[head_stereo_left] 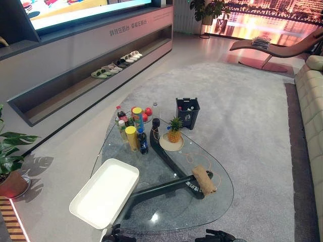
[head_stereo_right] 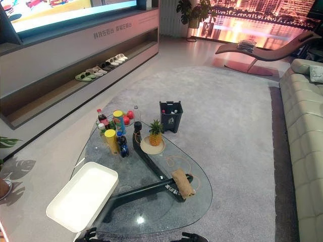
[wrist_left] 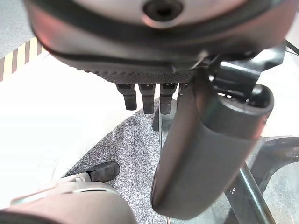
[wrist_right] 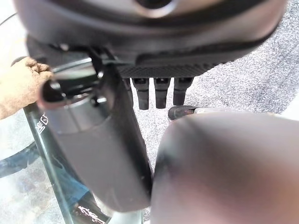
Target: Wipe the table with a cloth and put it in the basket.
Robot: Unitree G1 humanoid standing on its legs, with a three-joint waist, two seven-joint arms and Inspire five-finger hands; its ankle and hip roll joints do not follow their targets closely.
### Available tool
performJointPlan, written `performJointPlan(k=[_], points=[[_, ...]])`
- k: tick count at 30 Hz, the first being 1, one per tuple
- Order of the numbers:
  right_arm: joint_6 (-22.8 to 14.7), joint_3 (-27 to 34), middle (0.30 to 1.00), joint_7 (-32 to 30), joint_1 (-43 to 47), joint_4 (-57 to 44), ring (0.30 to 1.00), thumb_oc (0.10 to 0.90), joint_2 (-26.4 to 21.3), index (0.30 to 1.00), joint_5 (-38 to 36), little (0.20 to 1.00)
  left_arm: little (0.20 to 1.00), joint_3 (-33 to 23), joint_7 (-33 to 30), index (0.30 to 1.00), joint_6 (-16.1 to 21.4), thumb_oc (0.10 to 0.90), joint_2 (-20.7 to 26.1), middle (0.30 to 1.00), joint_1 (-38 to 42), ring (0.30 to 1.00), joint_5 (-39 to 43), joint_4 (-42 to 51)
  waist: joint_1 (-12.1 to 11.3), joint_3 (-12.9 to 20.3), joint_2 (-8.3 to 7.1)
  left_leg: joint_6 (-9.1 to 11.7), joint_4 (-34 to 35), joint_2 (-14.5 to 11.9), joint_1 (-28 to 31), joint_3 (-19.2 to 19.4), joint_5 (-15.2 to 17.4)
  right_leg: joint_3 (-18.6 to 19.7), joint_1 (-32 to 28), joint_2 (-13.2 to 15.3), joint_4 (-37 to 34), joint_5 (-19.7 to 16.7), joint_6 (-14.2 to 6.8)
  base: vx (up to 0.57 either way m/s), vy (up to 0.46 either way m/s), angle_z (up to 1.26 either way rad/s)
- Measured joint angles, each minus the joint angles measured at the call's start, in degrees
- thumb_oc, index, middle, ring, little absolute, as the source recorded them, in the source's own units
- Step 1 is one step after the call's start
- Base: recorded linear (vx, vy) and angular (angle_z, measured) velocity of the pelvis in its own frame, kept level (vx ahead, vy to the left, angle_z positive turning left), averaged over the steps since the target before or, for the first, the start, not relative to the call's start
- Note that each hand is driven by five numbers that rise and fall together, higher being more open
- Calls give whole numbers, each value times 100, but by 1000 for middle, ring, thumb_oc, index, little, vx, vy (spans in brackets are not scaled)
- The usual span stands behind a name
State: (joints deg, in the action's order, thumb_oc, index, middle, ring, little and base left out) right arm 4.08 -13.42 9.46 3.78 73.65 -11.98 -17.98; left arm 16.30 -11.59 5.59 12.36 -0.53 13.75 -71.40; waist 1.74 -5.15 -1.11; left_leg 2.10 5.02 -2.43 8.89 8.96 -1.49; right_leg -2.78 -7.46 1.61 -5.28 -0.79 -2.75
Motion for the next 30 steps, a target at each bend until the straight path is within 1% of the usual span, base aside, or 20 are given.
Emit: performJointPlan(k=[11, 22, 30], points=[[21, 1, 900, -12, 3, -1, 900, 800, -9, 900, 0, 900, 900, -1, 218, 900, -14, 800, 7, 900, -14, 900, 101, 0, -3, 10, 20, 0, 1, 0, -2, -3, 0, -1, 0, 1, 0, 0, 0, 0, 0, 0], [19, -1, 900, -22, 0, -1, 900, 800, -17, 900, 2, 900, 900, 2, 228, 900, -14, 800, 0, 900, -20, 900, 95, 0, -2, 19, 33, 0, 2, 1, -4, -4, 0, 0, 2, 1, 0, 0, 1, 6, 1, 0], [-300, -183, 900, -103, -7, -2, 900, 800, -27, 900, 127, 900, 900, 0, 205, 900, -14, 800, 0, 900, -20, 900, 55, -5, -4, 20, 28, 0, 1, 2, -4, -4, 0, -1, 3, 0, 0, 0, 0, 5, 0, 0]])
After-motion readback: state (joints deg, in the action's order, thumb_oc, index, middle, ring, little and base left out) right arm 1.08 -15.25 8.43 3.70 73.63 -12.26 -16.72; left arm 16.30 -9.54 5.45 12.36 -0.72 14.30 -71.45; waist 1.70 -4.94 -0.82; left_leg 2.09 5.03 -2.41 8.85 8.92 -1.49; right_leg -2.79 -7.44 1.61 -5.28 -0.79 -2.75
